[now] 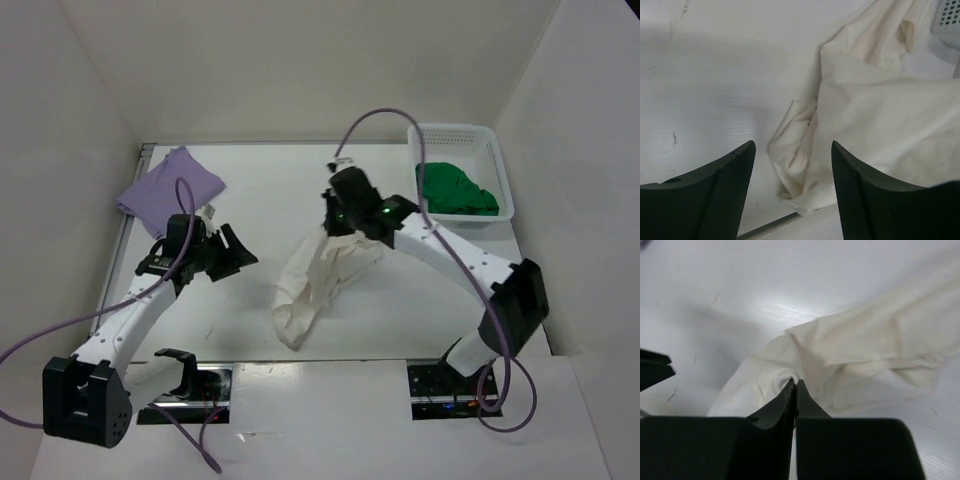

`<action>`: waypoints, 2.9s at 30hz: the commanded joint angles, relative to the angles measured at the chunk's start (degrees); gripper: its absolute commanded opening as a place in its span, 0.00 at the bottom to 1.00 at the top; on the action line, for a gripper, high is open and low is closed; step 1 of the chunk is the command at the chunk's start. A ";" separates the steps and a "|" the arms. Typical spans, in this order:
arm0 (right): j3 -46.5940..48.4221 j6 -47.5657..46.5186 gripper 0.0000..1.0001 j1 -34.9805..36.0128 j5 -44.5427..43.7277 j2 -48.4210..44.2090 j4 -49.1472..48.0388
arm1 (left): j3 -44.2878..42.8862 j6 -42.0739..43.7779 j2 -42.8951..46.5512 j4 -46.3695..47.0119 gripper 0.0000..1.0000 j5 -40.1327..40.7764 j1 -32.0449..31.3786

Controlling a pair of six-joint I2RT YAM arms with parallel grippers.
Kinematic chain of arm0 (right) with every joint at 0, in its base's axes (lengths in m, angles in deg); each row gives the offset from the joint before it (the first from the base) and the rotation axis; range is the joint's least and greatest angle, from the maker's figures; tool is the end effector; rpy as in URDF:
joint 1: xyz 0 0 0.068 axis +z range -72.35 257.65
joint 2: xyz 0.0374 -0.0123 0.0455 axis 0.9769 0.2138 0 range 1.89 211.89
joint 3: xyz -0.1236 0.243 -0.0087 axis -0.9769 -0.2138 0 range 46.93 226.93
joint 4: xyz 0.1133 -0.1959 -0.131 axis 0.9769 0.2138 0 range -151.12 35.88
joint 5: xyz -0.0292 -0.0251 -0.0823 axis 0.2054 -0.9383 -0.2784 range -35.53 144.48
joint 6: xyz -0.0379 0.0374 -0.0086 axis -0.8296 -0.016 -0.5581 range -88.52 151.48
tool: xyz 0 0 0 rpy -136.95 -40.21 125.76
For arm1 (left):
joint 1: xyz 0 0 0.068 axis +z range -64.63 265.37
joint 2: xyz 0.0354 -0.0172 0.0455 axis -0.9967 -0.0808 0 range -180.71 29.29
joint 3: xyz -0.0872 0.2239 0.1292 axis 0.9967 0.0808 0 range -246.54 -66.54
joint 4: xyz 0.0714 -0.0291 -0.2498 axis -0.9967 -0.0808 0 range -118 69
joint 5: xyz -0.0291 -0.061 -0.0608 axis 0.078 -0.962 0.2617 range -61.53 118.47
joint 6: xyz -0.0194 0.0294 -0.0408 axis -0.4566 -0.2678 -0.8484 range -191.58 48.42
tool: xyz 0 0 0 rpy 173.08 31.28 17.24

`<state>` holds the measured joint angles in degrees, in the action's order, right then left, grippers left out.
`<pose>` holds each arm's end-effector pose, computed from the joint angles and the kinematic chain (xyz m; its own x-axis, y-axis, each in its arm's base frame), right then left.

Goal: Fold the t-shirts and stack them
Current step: Flatten out the crumpled T-shirt at the center of the board.

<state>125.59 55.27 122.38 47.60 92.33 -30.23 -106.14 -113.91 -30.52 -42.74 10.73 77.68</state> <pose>0.2549 0.2465 0.3120 -0.6972 -0.1270 -0.7055 -0.3878 0.8946 0.2222 0.2148 -0.0400 0.2413 -0.7268 -0.5490 -0.4127 -0.1858 0.7356 -0.6514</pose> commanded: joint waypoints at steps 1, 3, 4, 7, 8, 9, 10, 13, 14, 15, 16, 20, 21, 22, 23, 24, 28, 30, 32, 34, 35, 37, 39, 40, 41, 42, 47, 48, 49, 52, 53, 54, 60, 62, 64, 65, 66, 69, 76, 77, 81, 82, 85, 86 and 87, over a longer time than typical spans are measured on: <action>-6.13 1.87 0.02 -5.69 1.77 -7.70 0.31 | -2.76 0.93 -2.06 1.51 0.70 1.13 -2.86; -9.99 1.87 0.02 -9.39 2.39 -10.79 0.31 | -2.77 0.93 -3.54 2.75 0.70 1.13 -5.40; -11.14 2.57 0.02 -10.27 2.39 -13.24 1.00 | -3.29 0.41 -4.25 2.75 0.74 1.13 -6.37; -14.92 3.28 0.01 -11.68 2.39 -15.98 1.53 | -3.82 0.40 -7.68 4.25 0.75 -0.72 -10.31; -15.54 3.28 0.01 -11.68 2.39 -17.21 1.54 | -3.82 -0.12 -8.47 5.12 0.77 -0.72 -11.55; -16.16 4.06 0.01 -11.68 2.39 -17.83 1.54 | -3.30 -0.65 -9.87 5.91 0.78 -0.72 -12.70; -16.16 4.07 0.01 -12.38 1.78 -18.53 2.06 | -3.30 -0.65 -10.58 5.92 0.78 -0.72 -14.71; -16.16 4.69 0.01 -13.78 1.16 -21.78 3.54 | -3.30 -0.65 -14.44 7.23 0.81 0.33 -17.10; -15.64 4.69 0.01 -14.40 0.64 -22.66 4.25 | -3.82 -0.13 -15.85 7.23 0.81 0.33 -18.15; -15.63 4.69 0.01 -15.10 0.63 -24.15 4.96 | -4.52 0.66 -18.73 6.63 0.81 1.29 -18.68; -16.16 4.69 0.01 -16.50 0.63 -24.95 6.27 | -4.53 0.67 -19.98 5.92 0.81 2.00 -19.21; -17.74 4.69 0.01 -18.63 1.24 -27.85 6.90 | -3.66 -0.73 -19.21 4.60 0.76 8.05 -20.35; -18.27 4.69 0.01 -19.41 1.25 -28.55 6.90 | -3.13 -1.26 -17.11 4.60 0.76 8.07 -20.35; -18.27 4.69 0.01 -19.42 1.25 -29.17 6.90 | -2.51 -1.27 -16.48 4.60 0.75 8.07 -20.35; -18.79 5.29 0.01 -19.42 1.25 -29.17 6.90 | -2.51 -1.27 -16.48 5.21 0.75 8.07 -20.35; -18.80 5.30 0.01 -19.42 1.25 -29.17 7.42 | -2.51 -1.27 -17.87 5.21 0.75 5.55 -20.35; -19.33 5.30 0.01 -19.95 1.25 -29.88 7.95 | -2.51 -0.65 -22.45 5.74 0.64 1.22 -24.03; -19.33 5.83 0.01 -20.47 1.25 -30.40 7.95 | -2.51 -0.65 -23.25 6.53 0.58 -0.54 -25.53; -19.33 5.83 0.01 -20.47 1.25 -30.93 7.95 | -1.98 -0.65 -23.77 5.92 0.58 -1.94 -26.33; -19.33 5.83 0.01 -20.47 1.25 -30.93 7.95 | -1.46 0.57 -23.25 5.05 0.62 -1.95 -26.33; -18.80 5.83 0.01 -20.47 1.25 -30.93 7.34 | -1.45 0.58 -23.25 4.52 0.59 -2.65 -26.33; -18.80 6.35 0.01 -20.47 2.47 -30.23 5.95 | -2.06 0.58 -21.67 4.51 0.42 -3.26 -26.33; -17.23 6.88 0.01 -20.47 5.54 -28.65 4.27 | -5.99 -0.03 -19.57 3.20 0.16 -3.27 -26.33; -16.35 6.88 0.01 -20.47 6.69 -26.73 3.39 | -8.28 -0.04 -18.68 1.80 0.10 -3.27 -26.33; -15.29 6.88 0.01 -20.47 7.74 -25.49 1.73 | -11.09 0.57 -17.89 0.31 0.07 -1.09 -26.33; -11.89 6.88 0.01 -20.47 9.32 -24.26 0.93 | -14.60 1.71 -17.36 -1.97 0.04 0.06 -25.37; 9.17 4.87 0.01 -20.47 13.98 -13.37 -1.10 | -32.52 8.82 -13.23 -11.47 0.04 -10.98 -3.17; 12.89 4.86 0.01 -20.47 14.78 -11.70 -1.10 | -35.09 9.71 -13.23 -12.88 0.04 -14.92 0.87; 16.76 4.34 0.01 -20.47 15.83 -9.86 -1.10 | -38.07 10.76 -13.23 -16.37 0.04 -16.00 7.27; 33.54 3.20 0.01 -20.47 16.54 -2.65 1.00 | -49.86 11.48 -14.19 -18.35 0.04 -13.28 10.12; 41.50 3.19 0.01 -20.47 16.54 0.41 1.01 | -51.79 9.30 -14.19 -17.82 0.05 -14.94 11.71; 45.50 3.19 0.01 -20.47 17.15 1.75 1.88 | -54.42 9.28 -16.02 -17.81 0.05 -16.00 13.03; 64.52 2.05 0.01 -20.47 21.02 8.00 5.40 | -63.94 6.29 -17.97 -16.33 0.07 -18.12 20.24; 53.19 0.56 0.01 -20.47 21.64 6.18 4.62 | -62.80 6.29 -17.44 -16.32 0.08 -18.12 20.78; 39.19 -0.67 0.01 -20.47 20.06 -1.26 0.15 | -60.79 6.90 -15.60 -16.32 0.13 -18.12 20.78; 25.98 -0.68 0.01 -21.43 19.45 -3.66 -3.52 | -58.95 6.91 -15.08 -16.32 0.15 -18.73 20.78; 20.11 -0.68 0.01 -22.40 18.92 -5.69 -4.60 | -56.15 6.91 -13.51 -15.45 0.17 -21.96 20.78; 2.60 -0.68 0.01 -26.00 18.12 -12.37 -5.32 | -39.72 5.50 -7.53 -12.28 0.36 -25.07 20.08; -11.15 -3.22 0.02 -32.15 12.85 -25.91 4.41 | -32.38 12.08 -3.90 -18.69 0.84 -14.00 18.05; -12.89 -3.22 0.03 -32.16 12.33 -26.70 5.48 | -32.91 12.09 -4.78 -18.69 0.84 -13.38 18.05; -18.79 -0.51 0.17 -32.16 7.41 -31.89 10.23 | -32.75 13.76 -5.93 -18.17 0.82 -8.11 17.18; -17.93 1.33 0.26 -32.16 5.05 -33.12 11.37 | -32.04 13.76 -6.71 -17.03 0.82 -6.88 16.48; -17.13 0.48 0.47 -35.75 6.51 -31.56 12.44 | -28.10 14.29 -9.96 -12.48 0.83 -2.49 12.18; -17.13 0.47 0.47 -36.64 7.74 -30.59 12.44 | -27.30 13.77 -11.80 -11.23 0.83 -1.00 10.77; -16.61 1.08 0.47 -37.17 9.93 -29.62 11.91 | -26.51 13.76 -12.69 -10.09 0.83 3.11 7.80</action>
<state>108.97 55.84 87.02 56.61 59.39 -20.50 -135.45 -101.60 -39.83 -57.56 5.92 89.64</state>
